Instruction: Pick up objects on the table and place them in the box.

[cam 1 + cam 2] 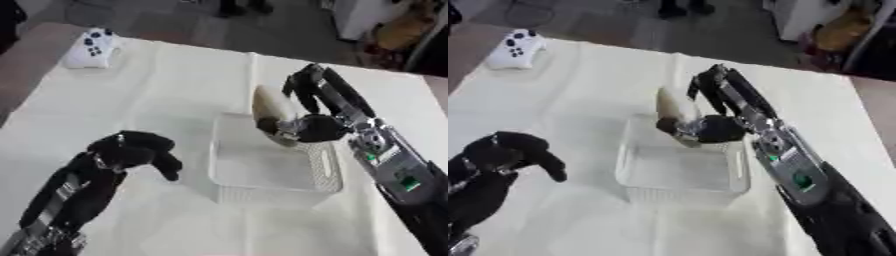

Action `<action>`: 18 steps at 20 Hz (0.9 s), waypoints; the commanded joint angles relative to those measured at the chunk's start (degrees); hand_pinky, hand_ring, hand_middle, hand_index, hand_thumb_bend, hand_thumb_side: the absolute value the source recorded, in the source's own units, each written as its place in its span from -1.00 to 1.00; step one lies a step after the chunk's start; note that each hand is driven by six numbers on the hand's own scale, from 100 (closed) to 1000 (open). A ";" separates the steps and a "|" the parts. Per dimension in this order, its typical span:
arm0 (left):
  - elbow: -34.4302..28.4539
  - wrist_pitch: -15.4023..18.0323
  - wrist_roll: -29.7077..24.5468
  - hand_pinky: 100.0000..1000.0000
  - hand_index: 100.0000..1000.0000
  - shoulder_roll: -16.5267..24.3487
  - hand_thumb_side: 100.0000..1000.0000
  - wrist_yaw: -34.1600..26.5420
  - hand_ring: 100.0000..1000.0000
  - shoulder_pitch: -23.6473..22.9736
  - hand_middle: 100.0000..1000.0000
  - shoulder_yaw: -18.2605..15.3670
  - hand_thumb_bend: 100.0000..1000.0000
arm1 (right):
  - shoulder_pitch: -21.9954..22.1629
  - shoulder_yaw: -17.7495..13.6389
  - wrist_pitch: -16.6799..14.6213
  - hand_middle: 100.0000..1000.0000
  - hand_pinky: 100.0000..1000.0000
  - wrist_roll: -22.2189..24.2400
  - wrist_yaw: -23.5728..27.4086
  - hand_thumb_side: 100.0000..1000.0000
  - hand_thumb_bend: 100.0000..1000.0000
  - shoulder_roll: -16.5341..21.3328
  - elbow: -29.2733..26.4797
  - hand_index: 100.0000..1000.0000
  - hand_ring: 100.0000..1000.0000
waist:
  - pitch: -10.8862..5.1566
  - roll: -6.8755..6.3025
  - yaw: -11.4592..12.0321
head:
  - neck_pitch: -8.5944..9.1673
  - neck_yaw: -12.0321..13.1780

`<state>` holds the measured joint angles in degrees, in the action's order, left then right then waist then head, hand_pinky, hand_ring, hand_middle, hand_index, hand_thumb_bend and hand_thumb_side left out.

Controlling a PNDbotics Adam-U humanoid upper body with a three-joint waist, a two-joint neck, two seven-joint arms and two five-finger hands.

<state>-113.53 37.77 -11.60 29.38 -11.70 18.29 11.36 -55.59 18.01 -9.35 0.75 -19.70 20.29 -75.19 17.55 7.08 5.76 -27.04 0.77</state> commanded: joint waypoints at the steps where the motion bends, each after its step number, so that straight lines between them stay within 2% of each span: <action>1: -1.07 -0.02 -0.06 0.02 0.71 0.46 0.37 -0.17 0.37 0.54 0.58 -0.43 0.06 | -1.37 -1.55 -1.65 -1.00 -1.00 -3.45 -4.51 0.02 0.36 -0.36 2.96 -0.32 -1.00 | -0.79 -0.74 -0.01 | 0.80 -1.10; 3: -1.07 -0.03 -0.08 0.02 0.71 0.43 0.37 -0.13 0.37 0.52 0.58 -0.42 0.06 | -1.39 -1.86 -2.22 -0.98 -1.00 -4.89 -7.08 0.02 0.32 -0.79 4.76 -0.30 -1.00 | -0.76 -0.77 -0.03 | 0.86 -1.15; 4: -1.07 -0.03 -0.09 0.02 0.71 0.42 0.37 -0.11 0.37 0.51 0.58 -0.42 0.06 | -1.39 -1.98 -2.49 -0.90 -1.00 -5.73 -8.55 0.27 0.25 -0.87 5.32 -0.27 -1.00 | -0.74 -0.79 -0.04 | 0.87 -1.18; 5: -1.07 -0.02 -0.09 0.02 0.71 0.41 0.37 -0.10 0.37 0.49 0.58 -0.42 0.06 | -1.39 -2.01 -2.68 -0.79 -1.00 -6.56 -10.48 0.43 0.31 -0.86 5.66 -0.20 -1.00 | -0.74 -0.79 -0.06 | 0.87 -1.20; 7: -1.07 -0.03 -0.10 0.02 0.71 0.41 0.38 -0.09 0.37 0.46 0.58 -0.40 0.06 | -1.37 -1.83 -2.54 -0.50 -1.00 -7.06 -14.58 0.72 0.49 -0.91 6.24 -0.01 -0.66 | -0.75 -0.80 -0.08 | 0.84 -1.25; 9: -1.07 -0.04 -0.13 0.02 0.71 0.41 0.37 -0.07 0.37 0.45 0.58 -0.38 0.06 | -1.39 -1.55 -1.96 -0.20 -1.00 -5.53 -17.70 0.98 0.55 -1.04 6.80 0.19 -0.36 | -0.78 -0.81 -0.08 | 0.85 -1.31; 11: -1.07 -0.03 -0.13 0.02 0.71 0.42 0.37 -0.09 0.37 0.47 0.58 -0.39 0.06 | -1.37 -1.45 -1.57 0.04 -0.96 -3.49 -19.35 1.00 0.59 -1.22 7.03 0.38 -0.12 | -0.80 -0.82 -0.07 | 0.90 -1.33; 14: -1.07 -0.03 -0.15 0.02 0.71 0.45 0.37 -0.13 0.37 0.49 0.58 -0.39 0.06 | -1.31 -1.38 -1.02 0.38 -0.24 0.25 -20.35 1.00 0.68 -1.35 7.15 0.60 0.26 | -0.83 -0.80 -0.06 | 1.02 -1.32; 18: -1.07 -0.06 -0.17 0.02 0.71 0.48 0.37 -0.17 0.37 0.49 0.58 -0.41 0.06 | -1.37 -1.49 -0.17 0.55 0.04 3.49 -20.13 1.00 0.69 -1.30 6.80 0.72 0.43 | -0.84 -0.76 -0.03 | 1.05 -1.27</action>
<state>-113.53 37.76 -11.65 29.36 -11.70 18.29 11.37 -56.19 16.78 -9.76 3.11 -39.71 18.59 -68.01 17.75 6.83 5.75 -26.81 0.01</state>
